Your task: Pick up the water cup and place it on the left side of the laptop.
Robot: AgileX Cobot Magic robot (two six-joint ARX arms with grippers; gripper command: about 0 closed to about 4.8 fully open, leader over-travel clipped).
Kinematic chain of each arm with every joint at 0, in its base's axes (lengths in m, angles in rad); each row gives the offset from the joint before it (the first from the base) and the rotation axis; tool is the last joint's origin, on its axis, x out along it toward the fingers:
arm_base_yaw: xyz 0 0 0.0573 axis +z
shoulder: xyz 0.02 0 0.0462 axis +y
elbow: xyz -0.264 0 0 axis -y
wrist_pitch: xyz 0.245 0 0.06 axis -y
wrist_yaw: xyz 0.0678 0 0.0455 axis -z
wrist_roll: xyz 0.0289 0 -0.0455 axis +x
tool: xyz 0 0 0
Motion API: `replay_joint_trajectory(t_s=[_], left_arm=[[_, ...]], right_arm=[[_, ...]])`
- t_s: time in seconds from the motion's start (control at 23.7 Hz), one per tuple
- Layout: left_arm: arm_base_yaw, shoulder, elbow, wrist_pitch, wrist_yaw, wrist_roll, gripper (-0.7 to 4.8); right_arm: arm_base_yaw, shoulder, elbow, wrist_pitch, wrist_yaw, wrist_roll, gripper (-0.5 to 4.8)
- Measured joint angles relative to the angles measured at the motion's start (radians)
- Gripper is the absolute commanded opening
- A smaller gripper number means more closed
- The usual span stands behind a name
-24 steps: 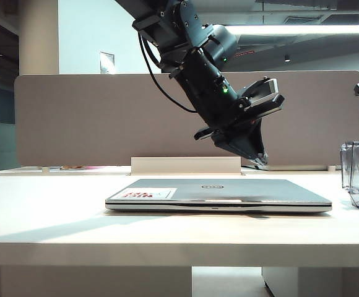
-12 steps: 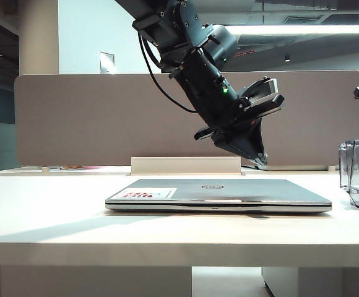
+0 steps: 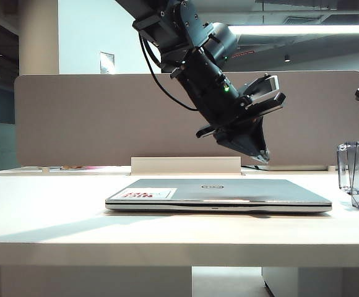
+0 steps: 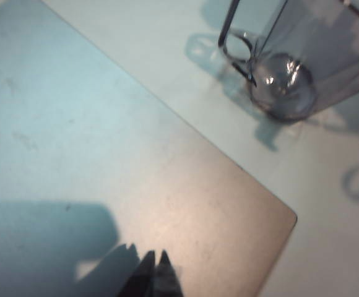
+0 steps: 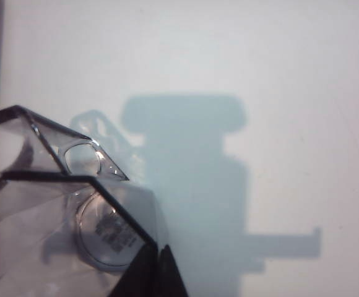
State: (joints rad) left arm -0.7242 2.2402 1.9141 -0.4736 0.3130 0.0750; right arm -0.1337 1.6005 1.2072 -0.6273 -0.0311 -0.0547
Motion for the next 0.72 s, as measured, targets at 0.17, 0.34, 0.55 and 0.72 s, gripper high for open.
replay_joint_trajectory(t_s=[0.17, 0.34, 0.55, 0.72], left_arm=[[-0.002, 0.0, 0.0, 0.105, 0.0, 0.0, -0.06], [-0.005, 0.0, 0.0, 0.192, 0.0, 0.0, -0.06], [-0.024, 0.0, 0.0, 0.269, 0.0, 0.0, 0.01], [-0.038, 0.009, 0.0, 0.299, -0.001, 0.0, 1.04]], right_arm=[[0.0, 0.0, 0.002, -0.014, -0.004, -0.084, 0.07], [0.0, 0.0, 0.004, -0.019, -0.004, -0.104, 0.07], [0.002, 0.0, 0.004, -0.019, -0.004, -0.105, -0.02], [0.003, -0.002, 0.004, -0.019, -0.004, -0.108, -0.02]])
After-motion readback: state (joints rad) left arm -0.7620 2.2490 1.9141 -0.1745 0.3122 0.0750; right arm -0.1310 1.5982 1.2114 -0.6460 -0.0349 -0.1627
